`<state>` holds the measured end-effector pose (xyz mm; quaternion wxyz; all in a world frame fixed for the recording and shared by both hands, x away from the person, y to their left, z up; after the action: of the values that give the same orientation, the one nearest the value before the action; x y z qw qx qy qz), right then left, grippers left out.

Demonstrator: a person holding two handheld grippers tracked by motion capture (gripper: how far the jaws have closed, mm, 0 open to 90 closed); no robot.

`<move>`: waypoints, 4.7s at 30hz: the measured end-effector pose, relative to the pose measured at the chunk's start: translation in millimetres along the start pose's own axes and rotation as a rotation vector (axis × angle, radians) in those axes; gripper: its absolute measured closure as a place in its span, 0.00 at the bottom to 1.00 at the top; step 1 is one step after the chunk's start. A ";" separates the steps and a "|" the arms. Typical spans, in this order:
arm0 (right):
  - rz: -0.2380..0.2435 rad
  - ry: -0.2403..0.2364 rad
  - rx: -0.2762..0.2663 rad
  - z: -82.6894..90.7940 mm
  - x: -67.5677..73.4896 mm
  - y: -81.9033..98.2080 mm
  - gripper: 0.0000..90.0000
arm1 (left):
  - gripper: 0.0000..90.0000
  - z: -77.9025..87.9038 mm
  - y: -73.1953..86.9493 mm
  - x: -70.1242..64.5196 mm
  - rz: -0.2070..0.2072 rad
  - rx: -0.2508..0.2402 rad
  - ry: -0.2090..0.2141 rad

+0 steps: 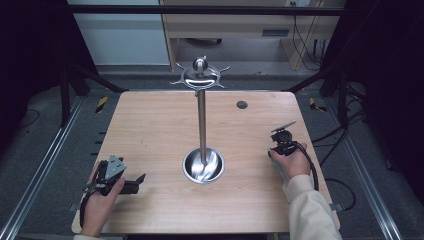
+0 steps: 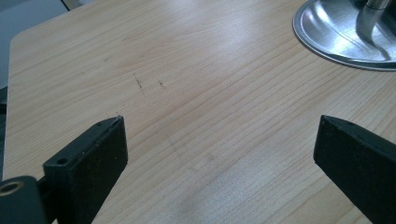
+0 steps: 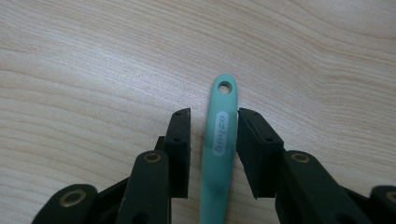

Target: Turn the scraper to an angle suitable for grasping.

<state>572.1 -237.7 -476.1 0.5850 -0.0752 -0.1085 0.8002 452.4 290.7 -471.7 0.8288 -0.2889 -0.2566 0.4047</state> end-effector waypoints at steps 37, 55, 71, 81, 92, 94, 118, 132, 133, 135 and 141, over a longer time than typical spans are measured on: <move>0.000 0.018 -0.024 11.3 3.7 -1.3 0.83 | 0.03 -1.0 0.3 -0.2 0.001 0.003 0.001; 0.059 0.037 -0.155 62.3 10.5 3.2 0.83 | 0.03 -1.0 0.8 -0.8 0.001 0.007 0.000; 0.119 0.040 -0.257 104.2 26.4 -3.1 0.83 | 0.03 -1.3 1.0 -0.6 0.003 0.007 0.002; 0.152 0.043 -0.319 131.9 33.3 -2.8 0.83 | 0.03 -0.6 1.7 -0.1 0.008 0.006 0.001; 0.162 0.019 -0.388 157.1 34.4 1.2 0.83 | 0.03 -0.6 2.3 0.4 0.011 0.007 0.000; 0.169 0.018 -0.401 160.4 34.8 1.7 0.83 | 0.03 -0.5 2.3 0.7 0.010 0.009 0.000; 0.221 -0.035 -0.536 195.0 47.1 5.3 0.83 | 0.03 0.0 2.4 2.2 0.018 0.003 -0.004; 0.242 -0.085 -0.621 217.4 57.4 9.9 0.83 | 0.03 2.1 3.1 3.5 0.024 -0.005 -0.009; 0.246 -0.090 -0.628 219.4 58.9 9.2 0.83 | 0.03 2.3 3.4 3.5 0.025 -0.006 -0.010; 0.257 -0.097 -0.645 223.6 61.6 7.7 0.83 | 0.03 2.8 3.9 3.9 0.028 -0.006 -0.011; 0.281 -0.117 -0.681 231.5 70.9 5.4 0.83 | 0.03 2.5 3.3 4.0 0.028 -0.007 -0.014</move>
<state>488.3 -191.5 -253.6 0.4039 -0.2336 -0.3903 0.7937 451.3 296.4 -471.5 0.8203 -0.2925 -0.2595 0.4175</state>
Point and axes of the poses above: each handheld gripper's, and its own axes: z roughly backward along the jaws, y roughly out of its underside, x roughly to its left, the point moved 1 cm from there along -z, roughly forward along the jaws, and after that the axes turned 10 degrees about x, right-handed, at the moved point
